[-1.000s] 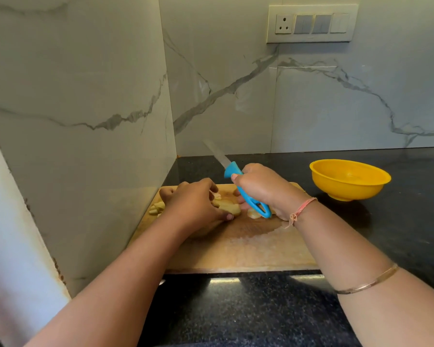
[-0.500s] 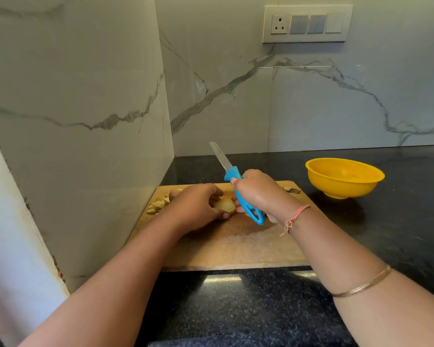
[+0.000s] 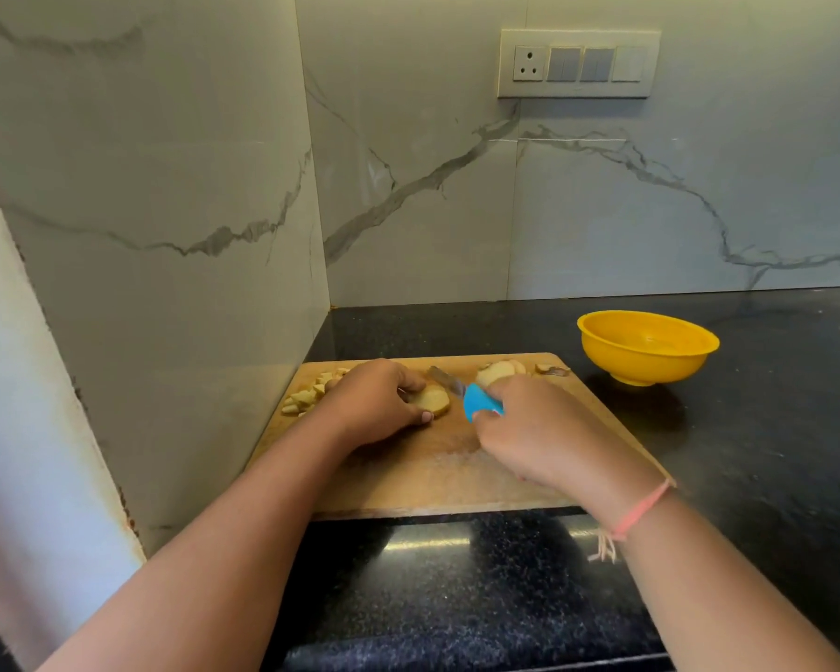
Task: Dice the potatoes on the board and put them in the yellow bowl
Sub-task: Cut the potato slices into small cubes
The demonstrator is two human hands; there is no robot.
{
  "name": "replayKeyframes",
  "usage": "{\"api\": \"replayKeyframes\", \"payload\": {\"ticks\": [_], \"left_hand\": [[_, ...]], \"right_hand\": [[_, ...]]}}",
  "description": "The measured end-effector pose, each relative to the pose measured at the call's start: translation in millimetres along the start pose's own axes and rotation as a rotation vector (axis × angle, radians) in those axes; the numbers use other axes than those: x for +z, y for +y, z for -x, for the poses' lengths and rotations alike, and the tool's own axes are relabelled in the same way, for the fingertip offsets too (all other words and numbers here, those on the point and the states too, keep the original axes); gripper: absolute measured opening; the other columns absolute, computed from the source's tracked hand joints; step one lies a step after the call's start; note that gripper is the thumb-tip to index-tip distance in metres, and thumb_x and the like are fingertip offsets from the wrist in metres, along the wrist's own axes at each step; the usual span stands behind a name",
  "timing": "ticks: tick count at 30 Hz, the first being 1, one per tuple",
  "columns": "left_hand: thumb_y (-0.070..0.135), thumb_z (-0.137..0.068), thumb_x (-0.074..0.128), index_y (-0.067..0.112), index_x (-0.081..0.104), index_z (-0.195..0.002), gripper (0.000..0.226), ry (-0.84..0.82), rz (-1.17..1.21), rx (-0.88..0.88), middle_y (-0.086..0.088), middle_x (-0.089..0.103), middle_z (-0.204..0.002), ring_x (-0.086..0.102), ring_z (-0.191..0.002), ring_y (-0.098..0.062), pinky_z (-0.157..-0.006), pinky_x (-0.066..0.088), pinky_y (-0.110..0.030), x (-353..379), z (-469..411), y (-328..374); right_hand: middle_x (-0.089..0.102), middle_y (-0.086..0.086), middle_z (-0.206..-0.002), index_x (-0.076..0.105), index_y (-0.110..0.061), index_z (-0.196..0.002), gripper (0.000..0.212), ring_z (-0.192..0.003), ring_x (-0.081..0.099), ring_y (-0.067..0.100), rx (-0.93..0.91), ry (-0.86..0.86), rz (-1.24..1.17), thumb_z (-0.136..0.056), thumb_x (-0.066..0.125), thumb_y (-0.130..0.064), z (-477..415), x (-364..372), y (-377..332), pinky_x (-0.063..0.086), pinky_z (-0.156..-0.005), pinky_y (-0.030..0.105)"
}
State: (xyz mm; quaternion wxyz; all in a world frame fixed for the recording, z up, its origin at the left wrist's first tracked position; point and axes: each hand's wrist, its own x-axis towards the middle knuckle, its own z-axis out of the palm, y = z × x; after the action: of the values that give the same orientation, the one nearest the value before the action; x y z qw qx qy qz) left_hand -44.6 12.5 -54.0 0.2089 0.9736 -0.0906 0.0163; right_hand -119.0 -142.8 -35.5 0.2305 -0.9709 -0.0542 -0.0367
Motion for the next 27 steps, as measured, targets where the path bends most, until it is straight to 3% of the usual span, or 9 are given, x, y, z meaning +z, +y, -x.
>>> {"api": "replayKeyframes", "payload": {"ticks": [2, 4, 16, 20, 23, 25, 27], "left_hand": [[0.033, -0.085, 0.07, 0.022, 0.053, -0.134, 0.053, 0.015, 0.023, -0.004, 0.003, 0.059, -0.129, 0.053, -0.116, -0.015, -0.103, 0.043, -0.039, 0.1, 0.6, 0.3], [0.032, -0.084, 0.071, 0.021, 0.054, -0.134, 0.053, 0.031, 0.041, -0.007, 0.002, 0.06, -0.129, 0.054, -0.116, -0.015, -0.102, 0.044, -0.039, 0.6, 1.3, 0.2], [0.032, -0.081, 0.074, 0.027, 0.042, -0.139, 0.067, 0.058, 0.1, -0.053, 0.006, 0.059, -0.129, 0.054, -0.117, -0.017, -0.105, 0.04, -0.047, 6.1, -4.1, -1.2], [0.032, -0.082, 0.073, 0.029, 0.041, -0.139, 0.066, 0.057, 0.096, -0.052, 0.007, 0.059, -0.127, 0.055, -0.116, -0.015, -0.104, 0.042, -0.045, 7.1, -4.6, -0.1], [0.035, -0.082, 0.073, 0.03, 0.042, -0.136, 0.063, 0.061, 0.101, -0.051, 0.008, 0.059, -0.125, 0.055, -0.114, -0.015, -0.103, 0.042, -0.046, 7.5, -6.1, -1.1], [0.036, -0.082, 0.072, 0.03, 0.043, -0.134, 0.06, 0.062, 0.113, -0.055, 0.009, 0.06, -0.124, 0.055, -0.114, -0.015, -0.103, 0.042, -0.046, 7.5, -7.0, -1.4], [0.035, -0.082, 0.072, 0.029, 0.044, -0.134, 0.059, 0.065, 0.12, -0.065, 0.008, 0.06, -0.124, 0.055, -0.114, -0.015, -0.104, 0.041, -0.046, 8.1, -7.3, -1.1]], "right_hand": [[0.057, 0.004, -0.125, 0.047, -0.018, -0.135, 0.039, -0.107, 0.055, 0.019, 0.006, 0.023, 0.013, -0.098, 0.041, -0.027, 9.7, 3.8, 0.0, 0.044, -0.083, 0.026], [0.052, 0.003, -0.133, 0.04, -0.019, -0.141, 0.042, -0.117, 0.051, 0.02, 0.008, 0.049, 0.012, -0.099, 0.039, -0.027, 15.1, 5.7, -1.0, 0.042, -0.089, 0.026], [0.056, 0.005, -0.127, 0.033, -0.019, -0.145, 0.048, -0.113, 0.053, 0.021, -0.022, 0.083, 0.114, -0.098, 0.039, -0.025, 18.9, 10.5, -12.7, 0.046, -0.084, 0.028], [0.056, 0.001, -0.098, 0.047, -0.018, -0.129, 0.034, -0.089, 0.052, 0.016, -0.005, 0.035, 0.153, -0.097, 0.041, -0.024, 16.5, 11.9, -20.5, 0.046, -0.072, 0.026], [0.042, -0.004, -0.074, 0.046, -0.02, -0.097, 0.005, -0.072, 0.046, 0.011, -0.007, -0.001, 0.158, -0.096, 0.043, -0.024, 13.2, 7.5, -28.6, 0.038, -0.059, 0.022], [0.043, -0.003, -0.073, 0.037, -0.019, -0.083, 0.015, -0.066, 0.043, 0.009, -0.023, -0.036, 0.147, -0.095, 0.044, -0.024, 11.3, 3.3, -32.3, 0.034, -0.053, 0.021], [0.045, -0.002, -0.075, 0.036, -0.02, -0.082, 0.016, -0.066, 0.044, 0.009, -0.031, -0.068, 0.149, -0.095, 0.045, -0.024, 9.2, 0.3, -32.3, 0.038, -0.057, 0.021]]}}
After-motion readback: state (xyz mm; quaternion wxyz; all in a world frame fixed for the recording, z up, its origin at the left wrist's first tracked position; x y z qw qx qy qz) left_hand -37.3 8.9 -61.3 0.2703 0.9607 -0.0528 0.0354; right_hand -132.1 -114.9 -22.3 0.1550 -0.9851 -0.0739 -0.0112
